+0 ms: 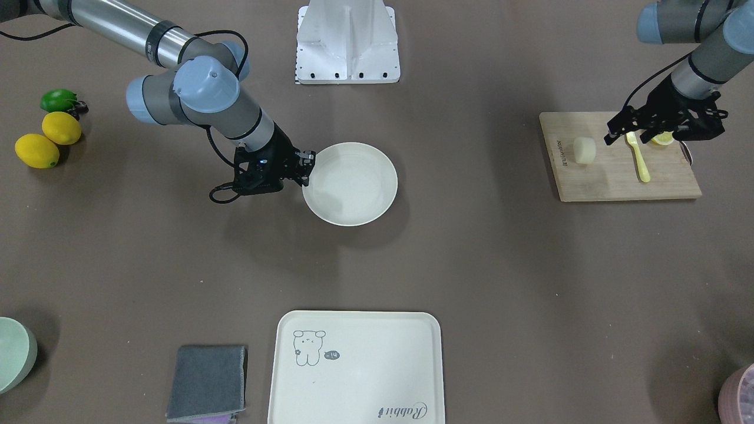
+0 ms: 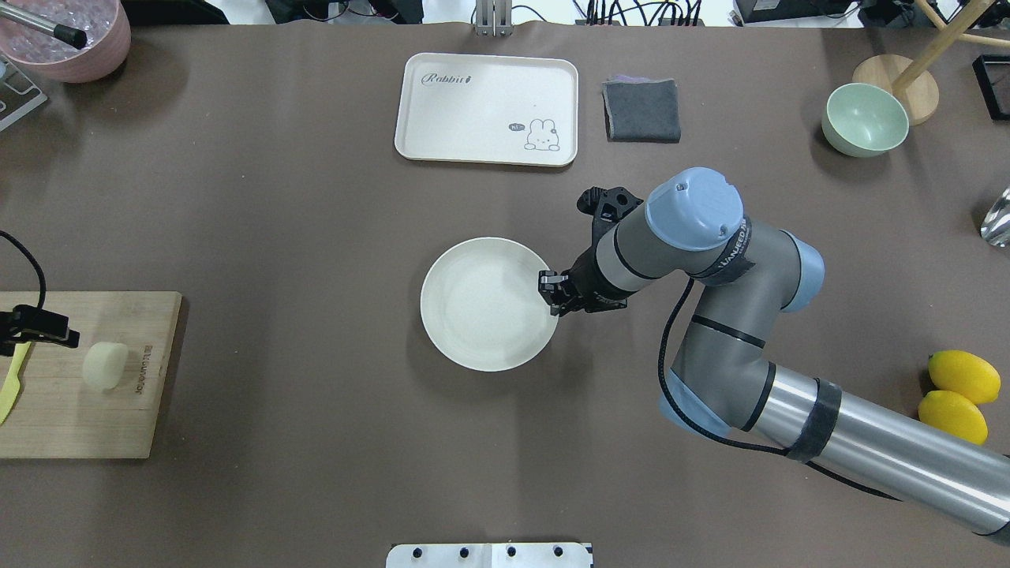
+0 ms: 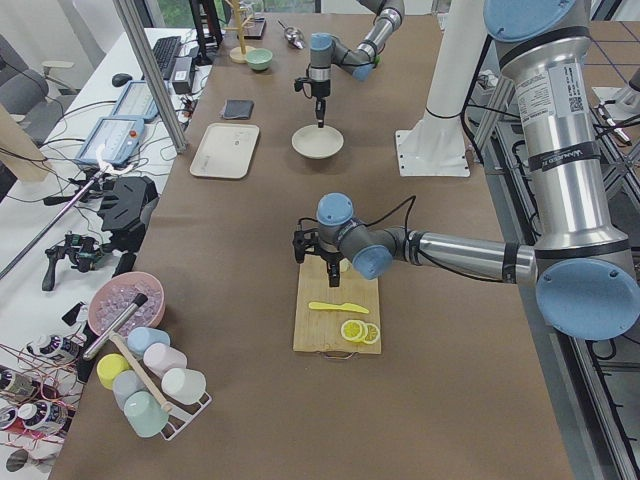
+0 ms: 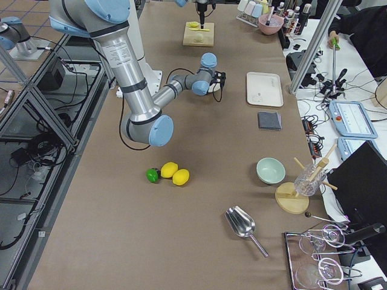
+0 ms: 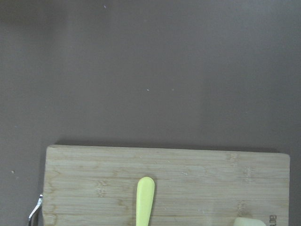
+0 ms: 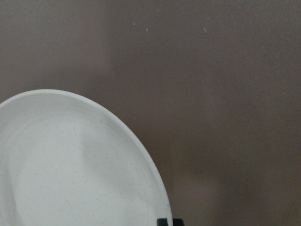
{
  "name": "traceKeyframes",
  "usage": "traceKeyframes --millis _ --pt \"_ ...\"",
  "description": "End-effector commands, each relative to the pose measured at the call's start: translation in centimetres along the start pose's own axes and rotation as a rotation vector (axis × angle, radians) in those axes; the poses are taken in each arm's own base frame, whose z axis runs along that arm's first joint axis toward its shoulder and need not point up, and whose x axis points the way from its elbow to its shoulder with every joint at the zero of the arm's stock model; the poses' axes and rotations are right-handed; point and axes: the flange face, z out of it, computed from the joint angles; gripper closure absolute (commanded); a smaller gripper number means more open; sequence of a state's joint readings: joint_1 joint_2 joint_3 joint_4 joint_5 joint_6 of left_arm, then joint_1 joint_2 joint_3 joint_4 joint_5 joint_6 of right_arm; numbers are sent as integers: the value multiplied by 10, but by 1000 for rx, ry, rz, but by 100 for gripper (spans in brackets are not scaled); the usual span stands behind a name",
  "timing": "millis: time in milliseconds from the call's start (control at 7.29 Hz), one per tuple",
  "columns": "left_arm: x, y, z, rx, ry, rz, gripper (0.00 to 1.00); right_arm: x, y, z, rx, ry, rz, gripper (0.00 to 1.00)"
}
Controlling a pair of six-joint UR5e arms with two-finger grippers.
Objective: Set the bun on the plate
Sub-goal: 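Set the plate down and open the right gripper while the left arm reaches out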
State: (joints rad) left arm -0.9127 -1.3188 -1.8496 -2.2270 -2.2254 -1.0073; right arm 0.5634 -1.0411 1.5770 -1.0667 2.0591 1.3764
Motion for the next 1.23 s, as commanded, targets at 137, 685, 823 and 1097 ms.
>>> traceKeyframes --millis 137,685,823,1097 --pt "25 10 25 4 -16 36 3 -18 2 20 3 12 7 100" --pt "40 13 47 -2 -32 55 9 -6 -23 0 66 15 13 1" --pt "36 14 51 -9 -41 56 18 -6 -28 -8 68 7 17 1" --pt "36 15 52 -12 -42 57 51 -1 -32 -16 64 1 23 1"
